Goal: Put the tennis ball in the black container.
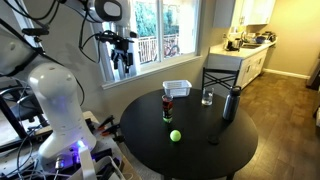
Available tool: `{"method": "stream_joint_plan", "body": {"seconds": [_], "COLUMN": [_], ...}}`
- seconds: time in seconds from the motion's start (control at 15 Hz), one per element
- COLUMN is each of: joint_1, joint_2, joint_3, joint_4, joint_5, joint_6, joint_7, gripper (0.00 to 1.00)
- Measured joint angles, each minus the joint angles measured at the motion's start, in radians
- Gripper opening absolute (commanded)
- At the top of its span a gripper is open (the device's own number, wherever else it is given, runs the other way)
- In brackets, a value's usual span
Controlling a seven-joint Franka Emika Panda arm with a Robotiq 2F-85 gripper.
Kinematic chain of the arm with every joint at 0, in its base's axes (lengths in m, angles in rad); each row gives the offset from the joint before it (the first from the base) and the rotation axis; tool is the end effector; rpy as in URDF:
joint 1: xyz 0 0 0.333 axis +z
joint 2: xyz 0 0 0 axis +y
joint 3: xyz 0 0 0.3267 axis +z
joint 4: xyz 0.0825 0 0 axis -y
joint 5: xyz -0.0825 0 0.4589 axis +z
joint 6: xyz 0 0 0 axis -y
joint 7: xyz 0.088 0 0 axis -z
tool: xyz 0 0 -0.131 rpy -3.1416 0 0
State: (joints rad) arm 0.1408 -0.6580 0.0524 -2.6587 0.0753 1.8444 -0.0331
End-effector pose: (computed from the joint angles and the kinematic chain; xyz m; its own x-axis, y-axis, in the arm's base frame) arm 0.3757 0.0787 0.3823 0.9701 0.1867 -0.1550 0.1824 -0.9823 -0.0415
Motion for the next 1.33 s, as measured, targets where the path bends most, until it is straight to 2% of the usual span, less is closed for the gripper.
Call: {"method": "stream_joint_plan", "body": {"seconds": [0.2,0.47,0.73,1.07,1.33], "joint_1": [-0.034,-0.118,-0.193,-0.206,-0.204], "joint_2": [0.0,0.001,0.048,0.216,0.378], "joint_3": [-0.07,-0.192,-0.303,-0.419,-0.446], "joint_4": [-0.002,-0.002,-0.003,-0.002,0.025], "joint_5": [0.0,0.0,0.006,0.142,0.287], "joint_6": [0.0,0.023,0.113,0.31,0.402], "joint_7": [-0.007,-0.06,-0.119,-0.239,-0.334], "gripper": [1.0,1.0,1.0,1.0,1.0]}}
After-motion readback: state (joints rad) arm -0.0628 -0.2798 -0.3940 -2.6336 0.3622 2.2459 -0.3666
